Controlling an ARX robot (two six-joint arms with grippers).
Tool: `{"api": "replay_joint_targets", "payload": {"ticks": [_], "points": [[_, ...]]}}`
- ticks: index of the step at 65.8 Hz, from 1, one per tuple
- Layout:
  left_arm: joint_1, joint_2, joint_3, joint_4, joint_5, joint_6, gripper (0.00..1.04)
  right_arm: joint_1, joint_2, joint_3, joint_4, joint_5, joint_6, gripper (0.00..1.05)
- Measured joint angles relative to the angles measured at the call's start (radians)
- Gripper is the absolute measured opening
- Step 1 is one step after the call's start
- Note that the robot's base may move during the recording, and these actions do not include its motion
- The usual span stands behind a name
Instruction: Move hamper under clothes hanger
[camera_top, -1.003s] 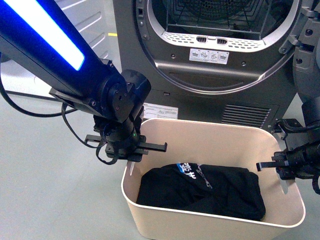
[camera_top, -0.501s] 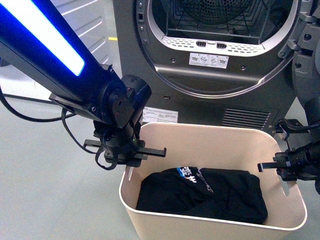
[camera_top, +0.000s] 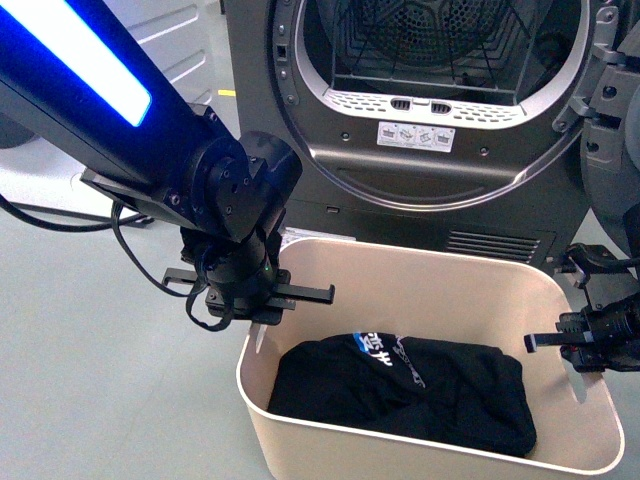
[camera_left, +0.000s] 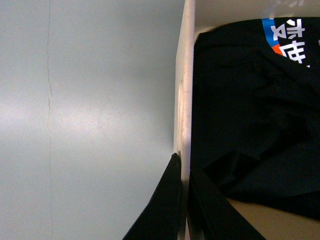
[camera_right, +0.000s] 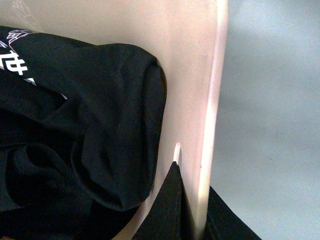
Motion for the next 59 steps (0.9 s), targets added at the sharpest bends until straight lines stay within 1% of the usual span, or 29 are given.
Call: {"api": "replay_joint_targets", "payload": {"ticks": [17,59], "points": [[0.0,-0.017,-0.027,0.026,-0.011,0.001,0.04,0.001,-0.007,-0.033,0.037,-0.003,0.005,0.03],[0.0,-0.02,-0.027,0.026,-0.011,0.005,0.04,0.001,-0.011,-0.034,0.038,-0.003,0.005,0.03]]}}
